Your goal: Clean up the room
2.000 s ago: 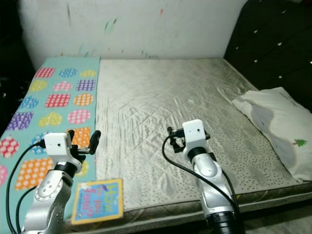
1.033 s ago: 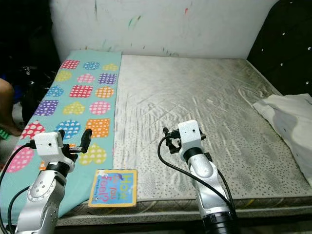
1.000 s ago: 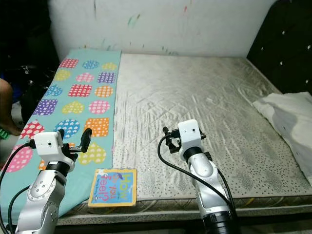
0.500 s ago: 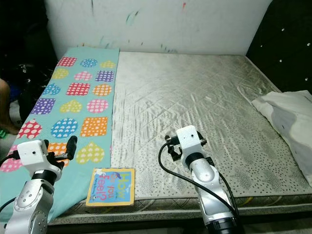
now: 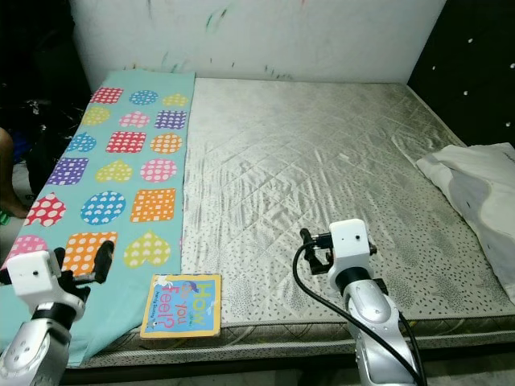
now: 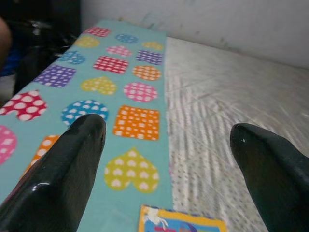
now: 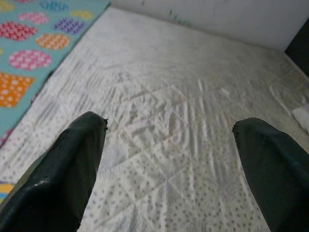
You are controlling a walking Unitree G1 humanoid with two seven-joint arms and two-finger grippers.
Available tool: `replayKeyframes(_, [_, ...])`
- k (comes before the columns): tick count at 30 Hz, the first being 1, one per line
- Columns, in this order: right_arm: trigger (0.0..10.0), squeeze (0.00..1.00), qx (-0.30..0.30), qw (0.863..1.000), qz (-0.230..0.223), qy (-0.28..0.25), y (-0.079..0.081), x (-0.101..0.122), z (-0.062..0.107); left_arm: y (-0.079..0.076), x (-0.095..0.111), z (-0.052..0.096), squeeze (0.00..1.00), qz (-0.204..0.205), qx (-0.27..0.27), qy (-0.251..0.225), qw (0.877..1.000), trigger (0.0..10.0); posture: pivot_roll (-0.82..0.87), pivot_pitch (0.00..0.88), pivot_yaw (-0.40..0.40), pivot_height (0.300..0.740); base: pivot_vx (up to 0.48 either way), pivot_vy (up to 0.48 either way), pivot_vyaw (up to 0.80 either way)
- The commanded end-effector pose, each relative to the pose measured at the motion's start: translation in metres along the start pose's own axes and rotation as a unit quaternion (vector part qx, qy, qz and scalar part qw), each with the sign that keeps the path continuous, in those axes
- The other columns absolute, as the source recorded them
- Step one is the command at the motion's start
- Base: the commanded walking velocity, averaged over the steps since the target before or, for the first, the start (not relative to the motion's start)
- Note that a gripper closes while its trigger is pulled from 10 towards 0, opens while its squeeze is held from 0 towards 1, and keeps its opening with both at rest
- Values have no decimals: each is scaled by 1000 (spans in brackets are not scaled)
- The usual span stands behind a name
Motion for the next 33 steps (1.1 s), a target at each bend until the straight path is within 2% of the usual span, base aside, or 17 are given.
replayKeyframes(1, [10000, 0, -17, 1000, -2, -4, -8, 2, 4, 1, 6, 6, 0, -12, -8, -5, 1000, 10000, -84, 69, -50, 740, 0, 0, 0])
replayKeyframes(4, [10000, 0, -18, 1000, -8, -5, -7, 1, 7, 4, 4, 18, 0, -10, 0, 1, 1000, 10000, -74, 68, -41, 740, 0, 0, 0])
replayKeyframes(10, [10000, 0, -16, 1000, -21, -12, -4, 4, 6, -1, -5, 27, 0, -12, -13, 18, 1000, 10000, -78, 65, -42, 740, 0, 0, 0])
replayKeyframes(33, [10000, 0, 18, 999, -36, -36, 5, 16, -2, -7, -7, 14, 0, -17, -14, 21, 1000, 10000, -85, 72, -61, 740, 0, 0, 0])
Point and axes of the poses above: a point about 5 cm out from each wrist's last joint towards the gripper, its own z axis pointing back from the gripper into the wrist, its own x axis along the axis of the wrist's last joint, y = z × x, the point moved 1 cm from there along -z, pointing out of the wrist towards the gripper, and after that the axes turned 14 degrees about z, right-handed, at the moved point
